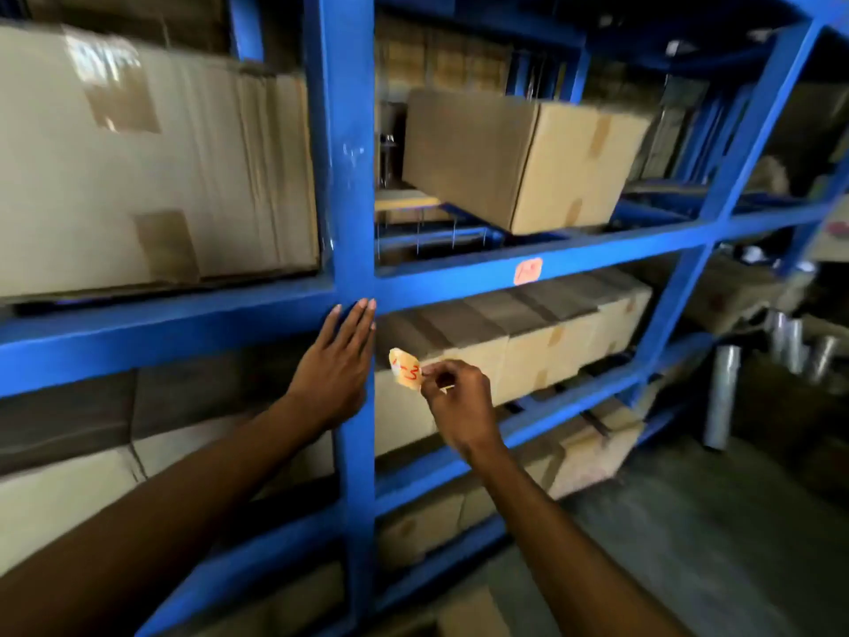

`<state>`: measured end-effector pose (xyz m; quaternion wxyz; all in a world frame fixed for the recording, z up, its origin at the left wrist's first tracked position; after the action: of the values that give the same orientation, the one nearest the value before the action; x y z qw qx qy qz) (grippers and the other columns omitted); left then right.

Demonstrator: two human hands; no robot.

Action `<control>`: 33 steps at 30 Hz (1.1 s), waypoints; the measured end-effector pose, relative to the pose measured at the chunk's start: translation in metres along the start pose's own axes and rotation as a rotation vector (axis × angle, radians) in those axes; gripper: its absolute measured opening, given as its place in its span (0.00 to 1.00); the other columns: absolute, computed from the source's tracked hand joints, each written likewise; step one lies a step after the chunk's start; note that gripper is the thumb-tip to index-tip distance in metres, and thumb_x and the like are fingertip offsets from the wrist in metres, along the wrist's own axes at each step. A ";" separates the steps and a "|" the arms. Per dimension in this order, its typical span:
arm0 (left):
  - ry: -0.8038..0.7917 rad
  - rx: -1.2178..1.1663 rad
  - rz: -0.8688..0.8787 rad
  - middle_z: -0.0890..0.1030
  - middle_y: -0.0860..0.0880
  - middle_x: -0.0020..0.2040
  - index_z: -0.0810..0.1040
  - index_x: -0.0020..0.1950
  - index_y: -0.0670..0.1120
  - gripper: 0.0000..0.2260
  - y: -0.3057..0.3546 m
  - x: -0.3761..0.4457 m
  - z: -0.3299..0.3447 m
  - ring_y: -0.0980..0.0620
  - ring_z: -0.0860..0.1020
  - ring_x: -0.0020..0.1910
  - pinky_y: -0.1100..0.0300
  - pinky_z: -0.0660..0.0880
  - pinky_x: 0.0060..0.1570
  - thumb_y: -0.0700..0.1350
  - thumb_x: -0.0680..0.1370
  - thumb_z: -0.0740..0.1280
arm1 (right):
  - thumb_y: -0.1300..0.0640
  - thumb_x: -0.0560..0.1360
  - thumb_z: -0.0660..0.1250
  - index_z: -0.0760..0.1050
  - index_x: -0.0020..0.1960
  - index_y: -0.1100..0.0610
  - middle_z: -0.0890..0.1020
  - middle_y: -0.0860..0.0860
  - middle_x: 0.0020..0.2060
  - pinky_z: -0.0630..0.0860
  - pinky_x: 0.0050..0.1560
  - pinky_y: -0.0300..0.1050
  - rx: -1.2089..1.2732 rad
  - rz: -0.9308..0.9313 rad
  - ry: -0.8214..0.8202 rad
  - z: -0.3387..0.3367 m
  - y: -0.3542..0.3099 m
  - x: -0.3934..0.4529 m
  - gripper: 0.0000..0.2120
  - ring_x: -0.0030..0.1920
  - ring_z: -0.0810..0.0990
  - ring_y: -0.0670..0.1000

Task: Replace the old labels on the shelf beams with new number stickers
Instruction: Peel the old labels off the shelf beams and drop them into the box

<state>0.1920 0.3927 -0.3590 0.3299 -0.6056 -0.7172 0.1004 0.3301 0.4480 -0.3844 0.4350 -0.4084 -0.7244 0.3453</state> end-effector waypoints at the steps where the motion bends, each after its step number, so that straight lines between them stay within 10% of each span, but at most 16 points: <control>1: -0.003 -0.002 0.008 0.40 0.35 0.76 0.44 0.75 0.36 0.35 0.009 -0.006 0.011 0.38 0.38 0.76 0.42 0.33 0.71 0.53 0.77 0.55 | 0.63 0.70 0.66 0.81 0.46 0.60 0.85 0.58 0.44 0.79 0.50 0.55 -0.001 0.059 -0.023 0.009 0.025 -0.012 0.07 0.46 0.82 0.56; 13: -0.322 -0.079 0.114 0.40 0.35 0.77 0.45 0.77 0.41 0.37 0.114 -0.085 0.168 0.38 0.40 0.76 0.41 0.43 0.74 0.57 0.77 0.59 | 0.58 0.72 0.65 0.82 0.46 0.62 0.83 0.62 0.48 0.73 0.48 0.47 -0.380 0.647 -0.430 0.100 0.293 -0.187 0.10 0.51 0.79 0.60; 23: -0.231 -0.043 0.136 0.39 0.35 0.76 0.42 0.77 0.42 0.39 0.123 -0.089 0.189 0.38 0.40 0.76 0.43 0.60 0.71 0.55 0.77 0.61 | 0.56 0.71 0.68 0.80 0.52 0.63 0.82 0.61 0.53 0.74 0.53 0.45 -0.398 0.850 -0.443 0.120 0.364 -0.244 0.14 0.55 0.79 0.60; 33: -0.244 0.010 0.131 0.40 0.34 0.77 0.39 0.76 0.42 0.42 0.125 -0.089 0.185 0.36 0.43 0.76 0.54 0.73 0.47 0.56 0.74 0.62 | 0.59 0.70 0.69 0.81 0.47 0.61 0.83 0.59 0.50 0.71 0.49 0.41 -0.350 0.861 -0.435 0.123 0.377 -0.249 0.08 0.52 0.79 0.58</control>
<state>0.1867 0.3878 -0.5990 0.2361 -0.6330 -0.7102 0.1981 0.3997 0.3691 -0.8406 0.0179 -0.6551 -0.6112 0.4437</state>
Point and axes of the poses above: each hand's wrist, its own x-axis towards the middle knuckle, its own z-axis out of the palm, y = z × x, the point moved 10 cm from there along x, towards the middle knuckle
